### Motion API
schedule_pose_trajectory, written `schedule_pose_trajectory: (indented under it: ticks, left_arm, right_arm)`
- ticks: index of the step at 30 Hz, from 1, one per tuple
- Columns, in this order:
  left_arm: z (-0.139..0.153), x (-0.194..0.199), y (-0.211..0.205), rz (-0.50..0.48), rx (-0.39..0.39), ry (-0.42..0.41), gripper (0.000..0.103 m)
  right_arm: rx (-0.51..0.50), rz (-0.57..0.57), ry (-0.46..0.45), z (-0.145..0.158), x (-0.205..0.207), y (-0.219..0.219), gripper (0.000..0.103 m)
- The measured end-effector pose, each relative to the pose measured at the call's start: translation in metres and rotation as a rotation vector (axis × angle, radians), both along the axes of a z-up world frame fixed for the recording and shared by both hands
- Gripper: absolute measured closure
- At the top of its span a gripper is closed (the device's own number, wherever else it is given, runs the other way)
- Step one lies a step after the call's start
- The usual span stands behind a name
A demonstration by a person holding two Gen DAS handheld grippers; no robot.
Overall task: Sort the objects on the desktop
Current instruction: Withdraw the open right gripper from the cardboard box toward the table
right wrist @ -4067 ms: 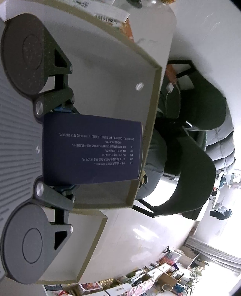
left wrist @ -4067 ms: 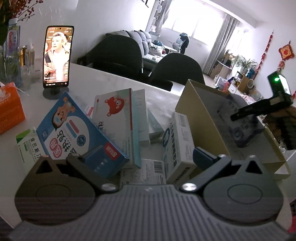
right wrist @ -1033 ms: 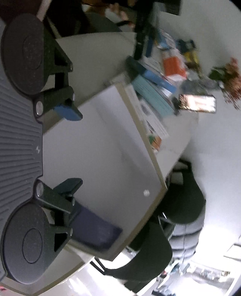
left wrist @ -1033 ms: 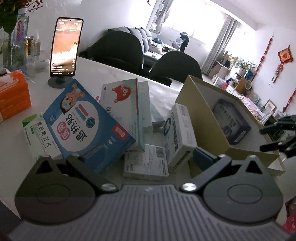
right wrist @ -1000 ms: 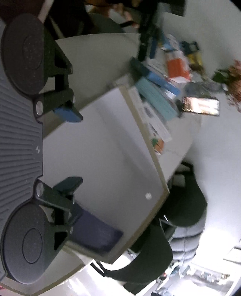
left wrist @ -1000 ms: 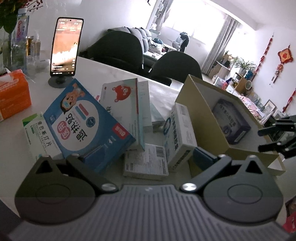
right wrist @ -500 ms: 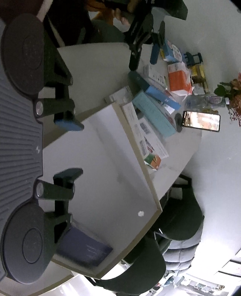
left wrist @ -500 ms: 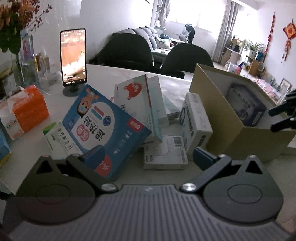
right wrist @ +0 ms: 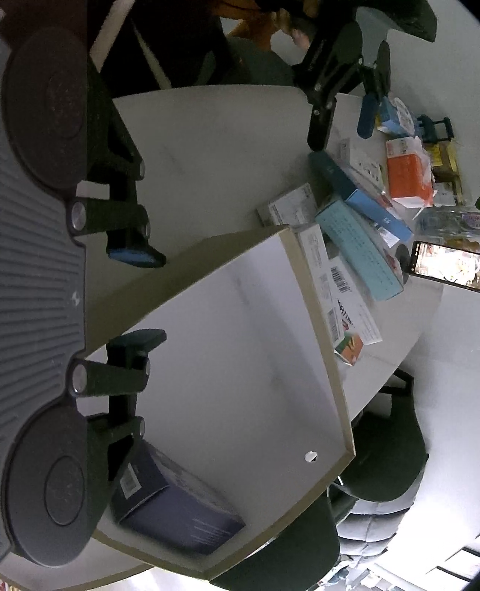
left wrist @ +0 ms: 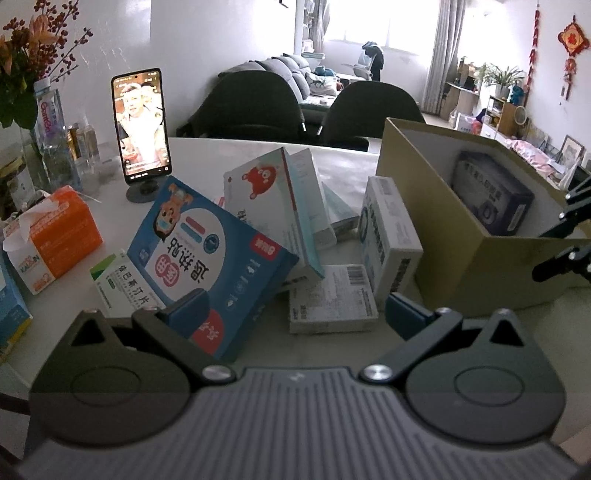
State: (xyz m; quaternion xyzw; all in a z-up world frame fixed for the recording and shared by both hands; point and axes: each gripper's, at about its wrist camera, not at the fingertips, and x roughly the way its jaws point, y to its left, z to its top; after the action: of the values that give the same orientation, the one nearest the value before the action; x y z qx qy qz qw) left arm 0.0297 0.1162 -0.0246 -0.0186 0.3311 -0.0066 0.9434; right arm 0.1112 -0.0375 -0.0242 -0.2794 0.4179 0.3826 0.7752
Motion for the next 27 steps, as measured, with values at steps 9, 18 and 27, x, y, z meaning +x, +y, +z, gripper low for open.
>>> schedule_pose_trajectory:
  ticks: [9,18,27]
  left_arm:
    - [-0.003,0.002,0.000,0.005,0.014,0.006,0.000]
    - [-0.004,0.003,0.000,0.002,0.028,0.006,0.000]
    - [-0.007,0.005,0.007,0.009,0.036,0.013,0.000]
  right_arm:
    - [0.010,0.020,0.001,0.003,-0.003,0.005,0.081]
    - [0.019,0.058,0.010,0.005,-0.012,0.017,0.082]
    - [0.123,-0.008,-0.016,0.012,-0.019,0.012,0.053]
